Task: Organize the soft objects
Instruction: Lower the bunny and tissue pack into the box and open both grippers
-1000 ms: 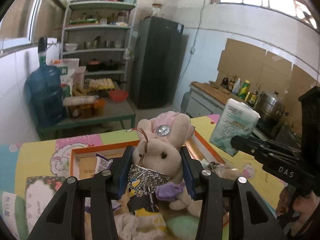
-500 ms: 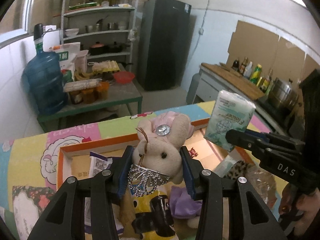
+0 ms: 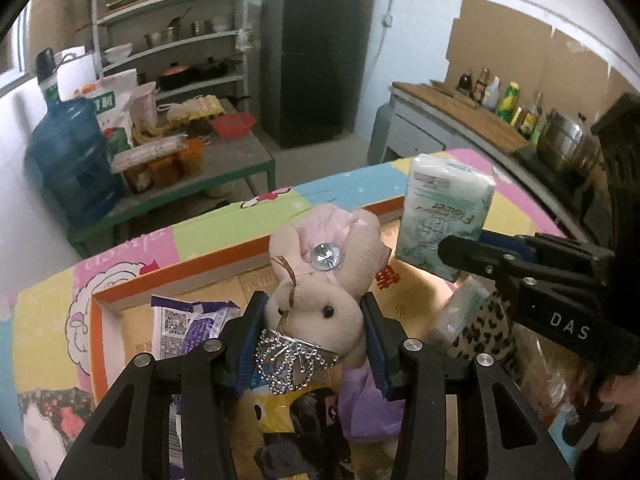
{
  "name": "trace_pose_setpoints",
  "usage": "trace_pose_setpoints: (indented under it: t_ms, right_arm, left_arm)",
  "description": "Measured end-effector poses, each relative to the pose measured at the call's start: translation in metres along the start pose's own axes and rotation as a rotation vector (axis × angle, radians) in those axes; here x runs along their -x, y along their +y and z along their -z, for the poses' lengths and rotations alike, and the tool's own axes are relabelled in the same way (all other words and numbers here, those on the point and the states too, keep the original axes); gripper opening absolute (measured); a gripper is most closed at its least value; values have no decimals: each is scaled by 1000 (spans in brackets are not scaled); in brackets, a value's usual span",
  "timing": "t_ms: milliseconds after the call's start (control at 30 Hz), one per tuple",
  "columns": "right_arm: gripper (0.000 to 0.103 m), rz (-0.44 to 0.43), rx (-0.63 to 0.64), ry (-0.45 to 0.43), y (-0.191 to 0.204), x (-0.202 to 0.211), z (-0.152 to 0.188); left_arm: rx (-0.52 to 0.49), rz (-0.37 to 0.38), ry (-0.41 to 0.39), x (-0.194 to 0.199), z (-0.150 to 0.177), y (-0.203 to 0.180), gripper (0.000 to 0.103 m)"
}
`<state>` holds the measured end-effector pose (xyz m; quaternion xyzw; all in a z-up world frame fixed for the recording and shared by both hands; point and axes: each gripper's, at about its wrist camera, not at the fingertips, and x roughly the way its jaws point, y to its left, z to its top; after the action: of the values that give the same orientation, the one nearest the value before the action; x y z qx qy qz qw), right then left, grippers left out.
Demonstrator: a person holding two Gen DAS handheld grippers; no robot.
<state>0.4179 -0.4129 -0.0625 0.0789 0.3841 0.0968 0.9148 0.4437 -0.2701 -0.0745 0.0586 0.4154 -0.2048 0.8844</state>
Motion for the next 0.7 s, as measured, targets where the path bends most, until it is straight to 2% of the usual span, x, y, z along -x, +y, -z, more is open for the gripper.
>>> trace_pose_setpoints:
  t_ms: [267,333,367,400,700]
  right_arm:
    - [27,0,9,48,3,-9,0]
    - [38,0,11,57,4,-9,1]
    - [48,2,14,58,4,-9,1]
    - [53,5,18,57,4,-8,1]
    - [53,-11,28,27,11,7,8]
  left_arm:
    - [-12,-5,0,-1,1,0,48]
    - [-12,-6,2,0,1,-1,48]
    - [-12,-7,0,1,2,-1,49]
    - [-13,-8,-4,3,3,-2,50]
    - [-31,-6,-32,21,15,-6,51]
